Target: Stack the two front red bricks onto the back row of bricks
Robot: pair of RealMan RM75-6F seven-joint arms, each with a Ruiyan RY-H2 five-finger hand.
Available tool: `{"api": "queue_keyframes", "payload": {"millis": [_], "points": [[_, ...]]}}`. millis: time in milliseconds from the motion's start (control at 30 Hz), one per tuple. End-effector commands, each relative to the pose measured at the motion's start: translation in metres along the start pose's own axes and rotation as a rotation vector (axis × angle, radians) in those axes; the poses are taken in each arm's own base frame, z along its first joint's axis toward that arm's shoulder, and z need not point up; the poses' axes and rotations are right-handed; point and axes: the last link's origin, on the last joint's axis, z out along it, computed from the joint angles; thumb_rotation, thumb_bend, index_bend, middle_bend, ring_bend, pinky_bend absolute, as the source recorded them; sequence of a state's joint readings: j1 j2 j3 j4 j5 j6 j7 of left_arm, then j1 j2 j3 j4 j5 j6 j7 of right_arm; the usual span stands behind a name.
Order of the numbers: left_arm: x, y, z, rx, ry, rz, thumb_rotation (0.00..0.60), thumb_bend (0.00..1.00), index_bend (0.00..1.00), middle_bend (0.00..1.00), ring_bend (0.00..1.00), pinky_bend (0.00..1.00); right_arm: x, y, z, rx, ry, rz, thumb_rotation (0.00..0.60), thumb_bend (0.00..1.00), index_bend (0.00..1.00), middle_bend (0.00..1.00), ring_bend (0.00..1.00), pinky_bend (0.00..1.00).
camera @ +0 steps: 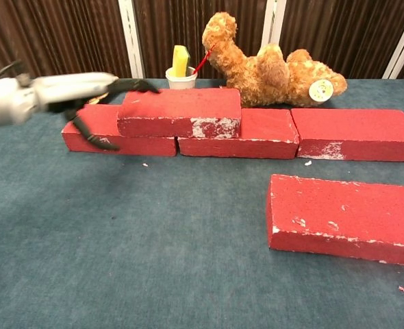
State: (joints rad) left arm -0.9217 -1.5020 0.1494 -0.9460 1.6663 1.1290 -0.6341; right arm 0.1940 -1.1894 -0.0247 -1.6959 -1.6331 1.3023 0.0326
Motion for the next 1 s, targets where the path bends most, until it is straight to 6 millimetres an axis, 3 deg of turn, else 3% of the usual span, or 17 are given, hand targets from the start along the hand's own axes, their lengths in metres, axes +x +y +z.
{"api": "queue_keyframes", "payload": {"millis": [33,300,500,1000], "points": [[-0.018,0.002,-0.08,0.099,0.011,0.023,0.6,0.2,0.0,0.0,0.0,0.01,-0.013,-0.014,0.005,0.028,-0.037,0.021,0.6,0.03,0.0,0.0,0.0,0.0],[-0.039,-0.003,-0.133,0.215,0.02,0.051,0.6,0.22,0.0,0.0,0.0,0.01,-0.046,-0.022,0.035,-0.014,-0.098,0.023,0.6,0.03,0.0,0.0,0.0,0.0],[-0.045,-0.015,-0.158,0.281,0.014,0.042,0.6,0.22,0.0,0.0,0.0,0.01,-0.059,-0.03,0.057,-0.031,-0.144,0.007,0.6,0.03,0.0,0.0,0.0,0.0],[-0.039,-0.023,-0.165,0.292,0.009,0.037,0.6,0.22,0.0,0.0,0.0,0.01,-0.068,-0.041,0.085,-0.06,-0.259,0.02,0.6,0.03,0.0,0.01,0.0,0.01]]}}
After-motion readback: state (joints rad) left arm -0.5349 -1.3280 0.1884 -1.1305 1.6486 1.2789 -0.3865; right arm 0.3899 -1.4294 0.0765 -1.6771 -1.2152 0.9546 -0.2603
